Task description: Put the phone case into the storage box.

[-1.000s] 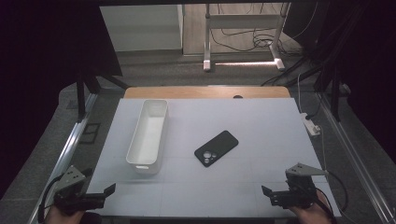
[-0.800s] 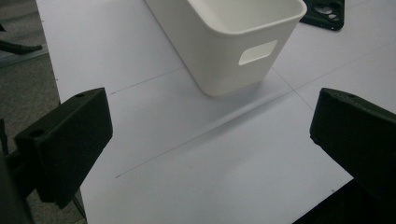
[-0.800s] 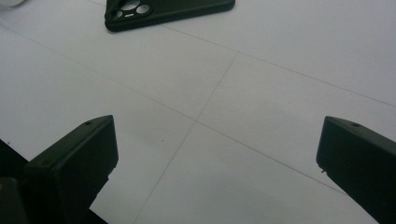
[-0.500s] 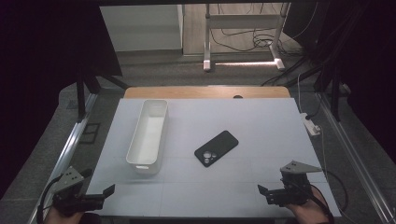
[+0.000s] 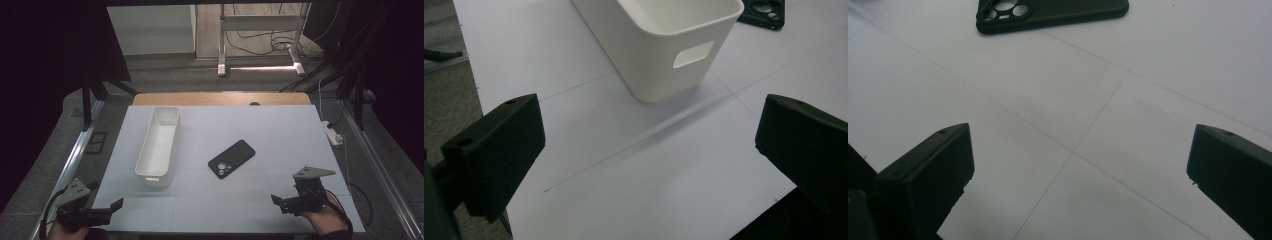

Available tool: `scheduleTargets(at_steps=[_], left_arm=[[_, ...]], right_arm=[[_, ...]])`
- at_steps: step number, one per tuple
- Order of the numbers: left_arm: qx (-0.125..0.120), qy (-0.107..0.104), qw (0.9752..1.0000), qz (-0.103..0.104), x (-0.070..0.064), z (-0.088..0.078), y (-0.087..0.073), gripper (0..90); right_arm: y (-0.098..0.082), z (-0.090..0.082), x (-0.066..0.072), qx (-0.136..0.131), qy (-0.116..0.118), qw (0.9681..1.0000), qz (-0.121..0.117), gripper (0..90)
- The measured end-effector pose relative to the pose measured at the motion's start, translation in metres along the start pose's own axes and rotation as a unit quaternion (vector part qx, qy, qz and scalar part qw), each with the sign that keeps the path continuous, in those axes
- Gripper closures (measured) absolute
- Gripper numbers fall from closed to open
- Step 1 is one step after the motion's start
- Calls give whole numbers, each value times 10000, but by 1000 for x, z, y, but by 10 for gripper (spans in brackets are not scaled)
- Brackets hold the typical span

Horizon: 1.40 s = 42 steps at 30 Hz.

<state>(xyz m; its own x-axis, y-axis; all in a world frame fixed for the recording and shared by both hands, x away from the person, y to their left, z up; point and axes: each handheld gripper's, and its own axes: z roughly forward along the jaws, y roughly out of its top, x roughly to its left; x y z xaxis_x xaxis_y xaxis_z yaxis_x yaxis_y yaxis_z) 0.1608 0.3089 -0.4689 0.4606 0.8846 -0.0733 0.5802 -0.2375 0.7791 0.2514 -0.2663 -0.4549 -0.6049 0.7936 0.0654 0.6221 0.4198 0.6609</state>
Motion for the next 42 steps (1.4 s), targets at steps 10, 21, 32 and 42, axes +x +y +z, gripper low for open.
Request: scheduleTargets(at_steps=[10, 21, 32, 42], left_arm=[[-1, -24, 10000, -17, 1, 0, 0, 4], [7, -46, 10000, -25, 1, 0, 0, 4], [12, -61, 10000, -33, 1, 0, 0, 4], [14, -70, 10000, -34, 1, 0, 0, 4]], right_arm=[[15, 9, -2, -84, 61, 9999, -76, 0], [32, 24, -6, 24, 176, 9997, -176, 0], [47, 35, -8, 111, 200, 9995, -202, 0], [61, 47, -11, 152, 233, 9992, -304, 0]])
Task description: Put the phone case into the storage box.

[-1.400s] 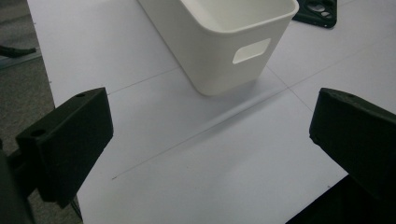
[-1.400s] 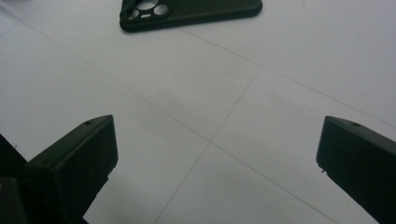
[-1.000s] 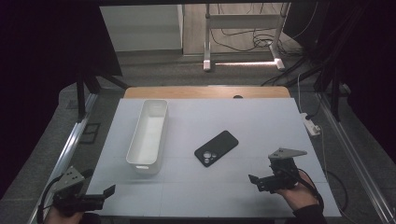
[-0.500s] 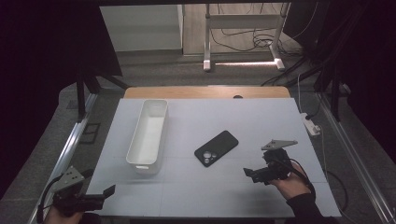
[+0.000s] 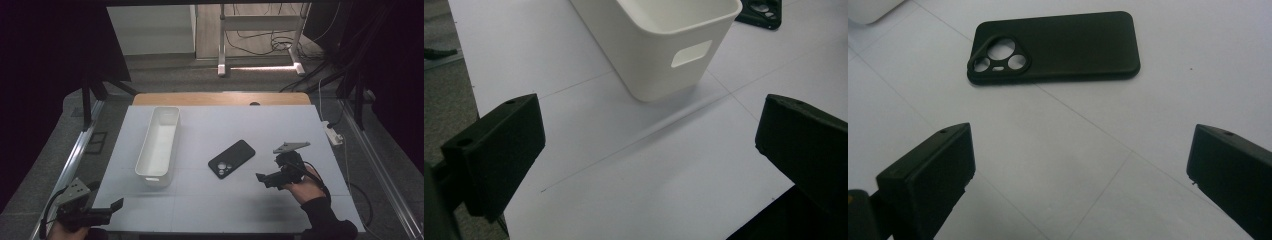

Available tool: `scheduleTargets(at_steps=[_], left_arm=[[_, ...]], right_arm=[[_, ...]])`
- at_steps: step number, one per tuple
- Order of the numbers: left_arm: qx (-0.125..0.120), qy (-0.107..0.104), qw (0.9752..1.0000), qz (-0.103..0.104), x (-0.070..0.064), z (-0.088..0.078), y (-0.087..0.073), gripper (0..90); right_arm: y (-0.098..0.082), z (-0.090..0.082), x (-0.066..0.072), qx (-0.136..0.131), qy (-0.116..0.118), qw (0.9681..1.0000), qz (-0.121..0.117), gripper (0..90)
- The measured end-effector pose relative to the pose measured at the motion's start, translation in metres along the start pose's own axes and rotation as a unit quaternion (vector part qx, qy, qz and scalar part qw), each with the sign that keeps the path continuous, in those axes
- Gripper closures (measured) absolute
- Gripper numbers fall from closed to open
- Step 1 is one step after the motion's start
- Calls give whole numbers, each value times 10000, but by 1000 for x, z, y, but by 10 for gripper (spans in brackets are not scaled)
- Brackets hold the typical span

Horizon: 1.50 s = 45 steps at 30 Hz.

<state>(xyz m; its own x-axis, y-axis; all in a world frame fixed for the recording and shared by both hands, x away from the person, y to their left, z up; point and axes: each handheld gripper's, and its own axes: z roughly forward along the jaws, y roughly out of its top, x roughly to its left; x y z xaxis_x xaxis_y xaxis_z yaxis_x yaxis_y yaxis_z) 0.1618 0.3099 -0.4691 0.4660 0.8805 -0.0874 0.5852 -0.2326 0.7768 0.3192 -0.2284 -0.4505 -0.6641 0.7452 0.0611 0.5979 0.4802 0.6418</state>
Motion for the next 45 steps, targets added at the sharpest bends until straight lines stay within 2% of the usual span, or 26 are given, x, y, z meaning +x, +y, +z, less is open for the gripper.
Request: scheduleTargets(at_steps=[12, 16, 32, 45], left_arm=[[7, -13, 10000, 11, 0, 0, 0, 4], [3, -19, 10000, 2, 0, 0, 0, 4], [5, -44, 10000, -7, 1, 0, 0, 4], [33, -62, 10000, 18, 1, 1, 0, 4]], right_arm=[[12, 12, -5, 148, -11, 9998, -144, 0], [18, 17, -6, 167, 23, 9998, -78, 0], [38, 38, -6, 253, 84, 9995, -168, 0], [55, 57, -6, 424, -45, 9989, -204, 0]])
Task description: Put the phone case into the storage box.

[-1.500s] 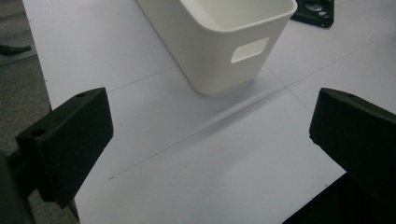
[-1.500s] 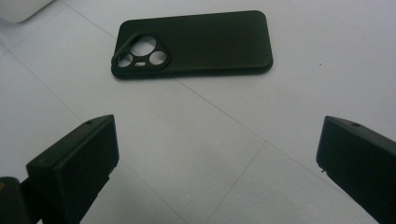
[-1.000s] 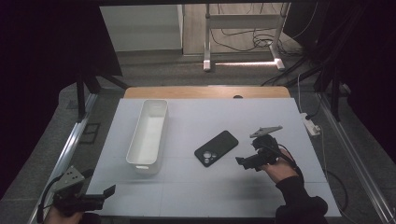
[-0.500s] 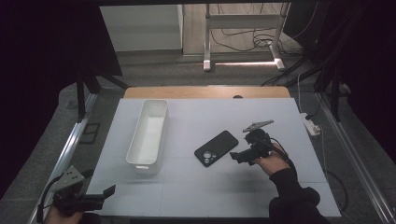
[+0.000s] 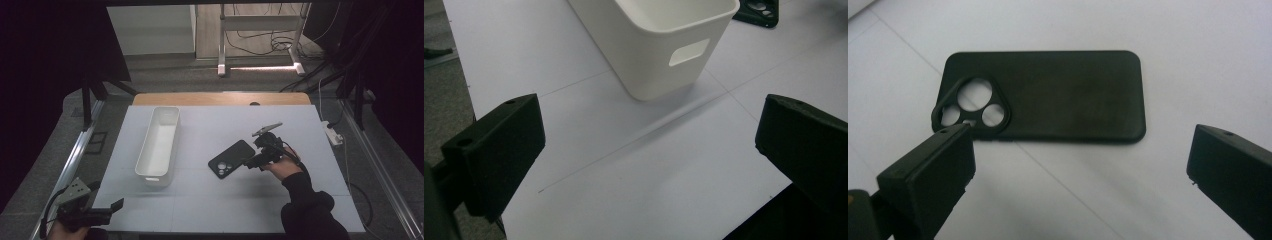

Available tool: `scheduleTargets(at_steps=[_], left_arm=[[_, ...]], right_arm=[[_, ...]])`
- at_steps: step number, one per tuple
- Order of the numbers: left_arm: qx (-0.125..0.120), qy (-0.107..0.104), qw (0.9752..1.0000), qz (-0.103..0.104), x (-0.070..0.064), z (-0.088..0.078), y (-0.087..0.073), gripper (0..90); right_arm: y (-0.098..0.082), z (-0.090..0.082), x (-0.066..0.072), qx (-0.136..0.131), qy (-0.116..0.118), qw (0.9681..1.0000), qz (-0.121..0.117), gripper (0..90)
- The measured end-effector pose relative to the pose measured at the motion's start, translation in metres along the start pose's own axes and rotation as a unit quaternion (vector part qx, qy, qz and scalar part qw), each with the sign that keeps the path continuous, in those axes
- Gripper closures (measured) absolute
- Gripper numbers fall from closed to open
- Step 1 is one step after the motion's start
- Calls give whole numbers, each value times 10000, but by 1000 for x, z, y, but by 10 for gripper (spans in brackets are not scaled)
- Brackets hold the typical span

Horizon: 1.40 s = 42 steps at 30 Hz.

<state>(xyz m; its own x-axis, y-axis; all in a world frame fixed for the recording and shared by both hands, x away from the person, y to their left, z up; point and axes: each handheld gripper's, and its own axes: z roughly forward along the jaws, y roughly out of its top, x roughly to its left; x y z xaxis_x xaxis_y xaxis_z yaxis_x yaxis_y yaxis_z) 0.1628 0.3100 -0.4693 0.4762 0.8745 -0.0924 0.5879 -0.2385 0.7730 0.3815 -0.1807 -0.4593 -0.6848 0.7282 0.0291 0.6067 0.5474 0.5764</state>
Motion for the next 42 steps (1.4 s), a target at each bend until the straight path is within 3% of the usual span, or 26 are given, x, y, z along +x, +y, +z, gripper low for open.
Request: scheduleTargets(at_steps=[11, 23, 28, 31, 36, 40, 42], left_arm=[[8, -4, 10000, 3, 0, 0, 0, 4], [19, -16, 10000, 6, 0, 1, 0, 4], [21, -22, 10000, 3, 0, 1, 0, 5], [20, -25, 10000, 11, 0, 1, 0, 5], [24, -25, 10000, 22, 0, 1, 0, 5], [28, -24, 10000, 27, 0, 1, 0, 5], [29, -27, 10000, 27, 0, 1, 0, 5]], right_arm=[[16, 18, -3, 180, -107, 9997, -96, 0], [33, 34, -7, 271, -50, 9995, -125, 0], [37, 39, -7, 278, -16, 9995, -138, 83], [37, 40, -7, 326, -84, 9991, -240, 240], [38, 39, -9, 388, 49, 9988, -283, 528], [39, 41, -12, 527, 98, 9981, -315, 835], [39, 41, -14, 536, 130, 9980, -292, 898]])
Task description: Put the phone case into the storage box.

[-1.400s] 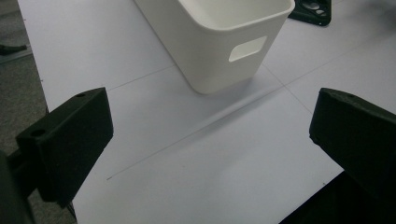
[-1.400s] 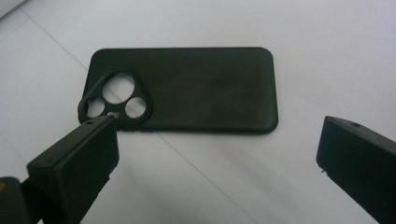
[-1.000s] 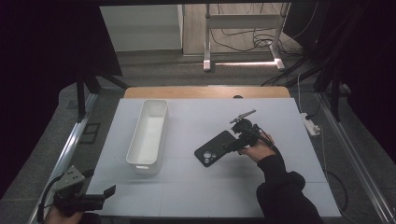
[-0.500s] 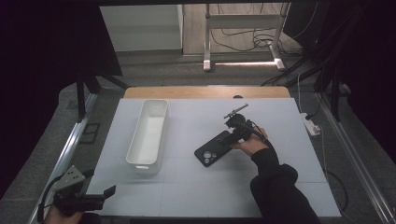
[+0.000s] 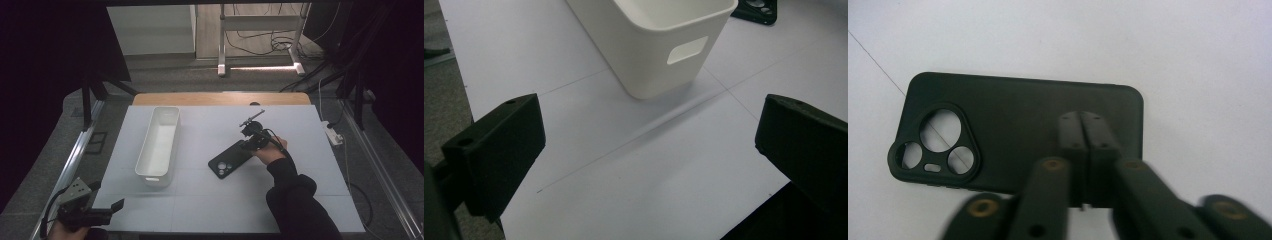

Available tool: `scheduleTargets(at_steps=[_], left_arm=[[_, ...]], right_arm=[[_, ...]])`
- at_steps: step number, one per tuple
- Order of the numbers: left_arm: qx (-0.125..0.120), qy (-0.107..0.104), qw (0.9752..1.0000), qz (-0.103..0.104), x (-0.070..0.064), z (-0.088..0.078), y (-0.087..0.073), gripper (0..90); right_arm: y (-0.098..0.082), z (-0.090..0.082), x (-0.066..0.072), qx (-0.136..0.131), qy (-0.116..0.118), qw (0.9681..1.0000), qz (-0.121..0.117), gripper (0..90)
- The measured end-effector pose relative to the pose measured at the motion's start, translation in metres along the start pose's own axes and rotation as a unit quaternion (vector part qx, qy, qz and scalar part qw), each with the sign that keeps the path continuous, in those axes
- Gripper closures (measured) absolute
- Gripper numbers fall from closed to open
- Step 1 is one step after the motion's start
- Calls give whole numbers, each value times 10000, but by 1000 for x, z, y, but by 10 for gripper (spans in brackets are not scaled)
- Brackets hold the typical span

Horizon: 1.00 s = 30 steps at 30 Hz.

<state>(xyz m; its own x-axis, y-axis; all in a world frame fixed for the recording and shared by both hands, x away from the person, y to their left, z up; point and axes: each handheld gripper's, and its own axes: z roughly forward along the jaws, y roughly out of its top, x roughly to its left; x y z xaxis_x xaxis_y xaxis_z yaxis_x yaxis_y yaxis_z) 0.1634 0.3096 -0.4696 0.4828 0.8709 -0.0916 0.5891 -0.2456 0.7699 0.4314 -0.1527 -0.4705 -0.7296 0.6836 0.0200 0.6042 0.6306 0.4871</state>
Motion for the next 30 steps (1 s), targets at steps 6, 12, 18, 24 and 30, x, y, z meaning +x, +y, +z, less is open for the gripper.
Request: scheduleTargets(at_steps=[6, 12, 18, 24, 30], left_arm=[[6, -11, 10000, -2, 0, 0, 0, 6], [18, -8, 10000, -1, 0, 0, 0, 6], [18, -5, 10000, 3, 0, 0, 0, 6], [18, -20, 10000, -6, 1, 0, 0, 6], [21, -21, 10000, -1, 0, 0, 0, 6]], right_arm=[[2, 1, -3, -49, -12, 10000, -71, 898], [12, 7, -3, -85, -46, 9999, -71, 899], [22, 15, -3, -141, 9, 9999, -31, 898], [29, 25, -6, -72, -79, 9999, -41, 899], [33, 34, -9, -30, -211, 9998, -43, 899]])
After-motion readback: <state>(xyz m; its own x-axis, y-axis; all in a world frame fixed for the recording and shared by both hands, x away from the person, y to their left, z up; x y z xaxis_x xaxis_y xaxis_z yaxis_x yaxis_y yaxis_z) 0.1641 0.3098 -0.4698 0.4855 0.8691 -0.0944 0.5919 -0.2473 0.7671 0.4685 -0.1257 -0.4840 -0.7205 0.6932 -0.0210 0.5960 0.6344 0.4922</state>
